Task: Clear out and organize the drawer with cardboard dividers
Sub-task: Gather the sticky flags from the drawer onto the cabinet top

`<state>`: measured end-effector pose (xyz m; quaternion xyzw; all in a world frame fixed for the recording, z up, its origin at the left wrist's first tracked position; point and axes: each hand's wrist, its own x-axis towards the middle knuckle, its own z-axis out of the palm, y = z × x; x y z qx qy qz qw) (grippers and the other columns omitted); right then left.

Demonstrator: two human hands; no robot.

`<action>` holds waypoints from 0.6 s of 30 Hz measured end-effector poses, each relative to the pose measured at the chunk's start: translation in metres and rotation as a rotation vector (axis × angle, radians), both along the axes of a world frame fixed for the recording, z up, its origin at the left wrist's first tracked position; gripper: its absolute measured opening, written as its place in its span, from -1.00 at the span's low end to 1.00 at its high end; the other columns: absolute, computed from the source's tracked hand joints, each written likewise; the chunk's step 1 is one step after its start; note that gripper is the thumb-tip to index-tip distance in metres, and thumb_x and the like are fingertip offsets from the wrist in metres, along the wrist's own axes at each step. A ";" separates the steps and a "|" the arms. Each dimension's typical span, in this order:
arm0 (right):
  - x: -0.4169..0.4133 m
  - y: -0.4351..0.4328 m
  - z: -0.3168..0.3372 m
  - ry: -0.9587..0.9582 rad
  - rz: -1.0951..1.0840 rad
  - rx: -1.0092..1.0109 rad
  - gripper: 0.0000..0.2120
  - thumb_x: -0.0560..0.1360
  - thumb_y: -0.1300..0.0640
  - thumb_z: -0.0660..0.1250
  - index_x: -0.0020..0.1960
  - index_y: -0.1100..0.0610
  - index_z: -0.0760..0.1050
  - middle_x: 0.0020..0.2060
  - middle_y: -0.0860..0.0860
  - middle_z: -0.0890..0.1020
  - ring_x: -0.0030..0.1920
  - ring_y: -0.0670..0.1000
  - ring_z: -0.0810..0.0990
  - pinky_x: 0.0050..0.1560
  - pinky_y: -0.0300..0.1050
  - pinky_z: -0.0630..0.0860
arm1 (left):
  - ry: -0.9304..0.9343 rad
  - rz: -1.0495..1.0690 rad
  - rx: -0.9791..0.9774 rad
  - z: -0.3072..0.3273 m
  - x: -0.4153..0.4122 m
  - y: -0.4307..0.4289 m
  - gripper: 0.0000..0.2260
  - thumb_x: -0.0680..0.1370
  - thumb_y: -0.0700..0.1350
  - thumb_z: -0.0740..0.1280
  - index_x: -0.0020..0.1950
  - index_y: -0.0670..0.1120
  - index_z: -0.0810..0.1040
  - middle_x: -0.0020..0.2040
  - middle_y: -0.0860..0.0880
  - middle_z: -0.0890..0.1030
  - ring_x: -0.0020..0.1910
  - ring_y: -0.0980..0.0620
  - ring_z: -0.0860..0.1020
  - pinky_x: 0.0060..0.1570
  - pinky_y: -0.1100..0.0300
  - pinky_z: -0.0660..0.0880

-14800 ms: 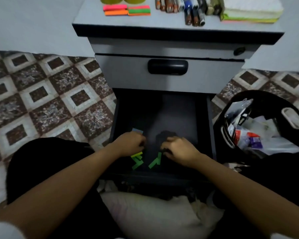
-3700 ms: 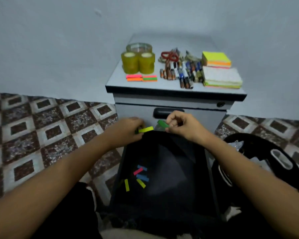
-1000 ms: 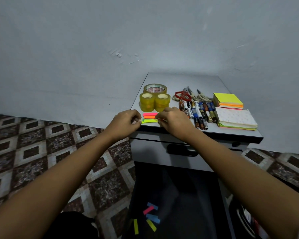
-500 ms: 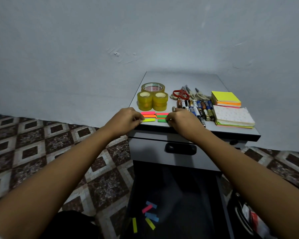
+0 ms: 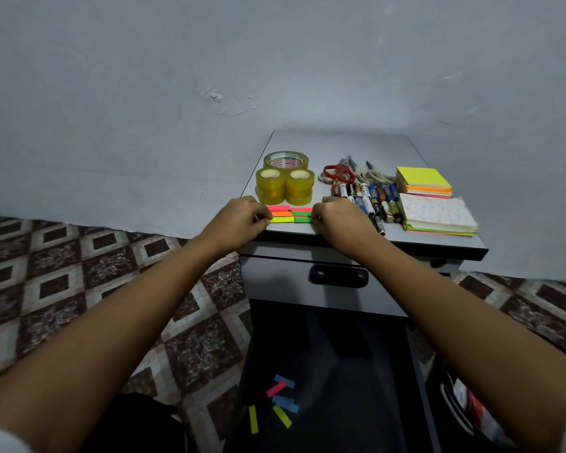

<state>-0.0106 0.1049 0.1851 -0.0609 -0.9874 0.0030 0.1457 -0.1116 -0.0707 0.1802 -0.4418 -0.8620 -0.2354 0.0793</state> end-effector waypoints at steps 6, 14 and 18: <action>0.019 -0.007 -0.003 0.126 0.059 -0.100 -0.76 0.56 0.14 0.22 0.12 0.25 0.55 -0.03 0.19 0.57 -0.02 0.20 0.54 -0.08 0.07 0.53 | -0.004 0.037 0.162 -0.007 0.011 -0.006 -0.81 0.54 -0.15 0.32 0.11 -0.17 0.61 -0.01 -0.10 0.55 -0.10 0.06 0.49 -0.08 0.23 0.40; 0.070 -0.026 -0.041 0.235 0.150 -0.313 -0.81 0.48 0.17 0.36 0.05 0.23 0.60 -0.09 0.17 0.61 -0.06 0.18 0.59 -0.08 0.07 0.55 | -0.088 -0.059 0.299 -0.067 0.067 -0.023 -0.78 0.48 -0.07 0.30 -0.01 -0.17 0.62 -0.16 0.01 0.53 -0.19 0.21 0.46 -0.17 0.49 0.34; 0.091 -0.036 -0.090 0.161 0.140 -0.423 -0.84 0.45 0.21 0.40 0.00 0.25 0.62 -0.12 0.16 0.63 -0.13 0.16 0.63 -0.09 -0.06 0.57 | -0.253 -0.061 0.112 -0.121 0.090 -0.026 -0.81 0.48 -0.10 0.35 0.02 -0.16 0.64 -0.10 -0.08 0.61 -0.14 0.11 0.52 -0.15 0.44 0.30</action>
